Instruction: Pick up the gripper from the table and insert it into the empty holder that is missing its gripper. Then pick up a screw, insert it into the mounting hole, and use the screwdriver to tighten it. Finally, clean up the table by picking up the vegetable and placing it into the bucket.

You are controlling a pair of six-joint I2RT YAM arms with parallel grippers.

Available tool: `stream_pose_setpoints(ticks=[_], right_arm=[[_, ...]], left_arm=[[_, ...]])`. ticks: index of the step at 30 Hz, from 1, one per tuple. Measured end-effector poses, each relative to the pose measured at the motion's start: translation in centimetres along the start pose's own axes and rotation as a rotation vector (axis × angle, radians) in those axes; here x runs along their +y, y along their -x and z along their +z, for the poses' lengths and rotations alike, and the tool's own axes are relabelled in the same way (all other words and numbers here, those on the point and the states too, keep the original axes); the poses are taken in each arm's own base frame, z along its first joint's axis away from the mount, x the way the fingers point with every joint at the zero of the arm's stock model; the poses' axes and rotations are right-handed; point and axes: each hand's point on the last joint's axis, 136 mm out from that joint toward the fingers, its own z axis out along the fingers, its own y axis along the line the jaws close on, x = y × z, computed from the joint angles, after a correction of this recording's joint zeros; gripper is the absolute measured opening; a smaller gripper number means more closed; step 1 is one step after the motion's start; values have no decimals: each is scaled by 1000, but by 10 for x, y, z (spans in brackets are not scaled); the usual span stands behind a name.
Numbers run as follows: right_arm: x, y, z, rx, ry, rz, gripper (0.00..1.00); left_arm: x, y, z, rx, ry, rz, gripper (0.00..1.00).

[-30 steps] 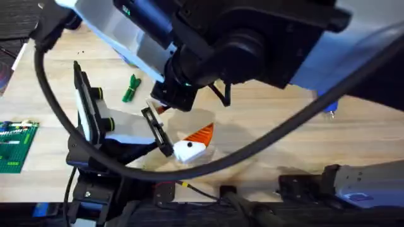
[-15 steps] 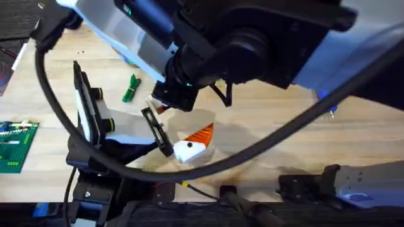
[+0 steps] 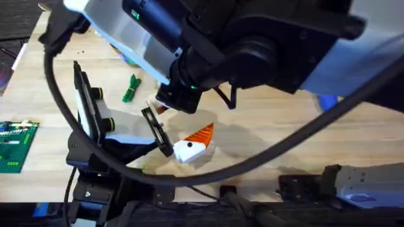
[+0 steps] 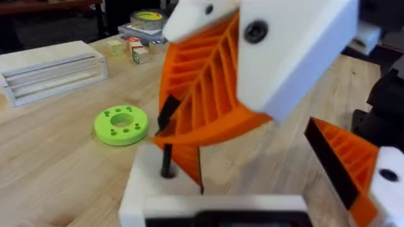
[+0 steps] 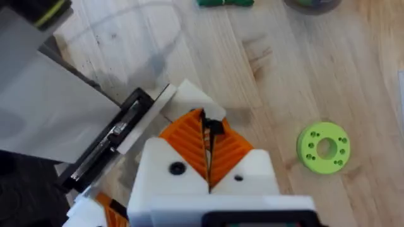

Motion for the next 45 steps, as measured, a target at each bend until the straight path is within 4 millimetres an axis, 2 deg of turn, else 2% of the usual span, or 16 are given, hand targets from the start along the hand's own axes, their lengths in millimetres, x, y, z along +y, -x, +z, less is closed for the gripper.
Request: stream_pose_setpoints(ticks=[27, 45], right_arm=[[8, 5, 1, -25, 37, -5, 7], [5, 4, 1, -17, 12, -8, 7]], left_arm=[[0, 0, 0, 0, 0, 0, 993], [0, 0, 0, 0, 0, 0, 993]])
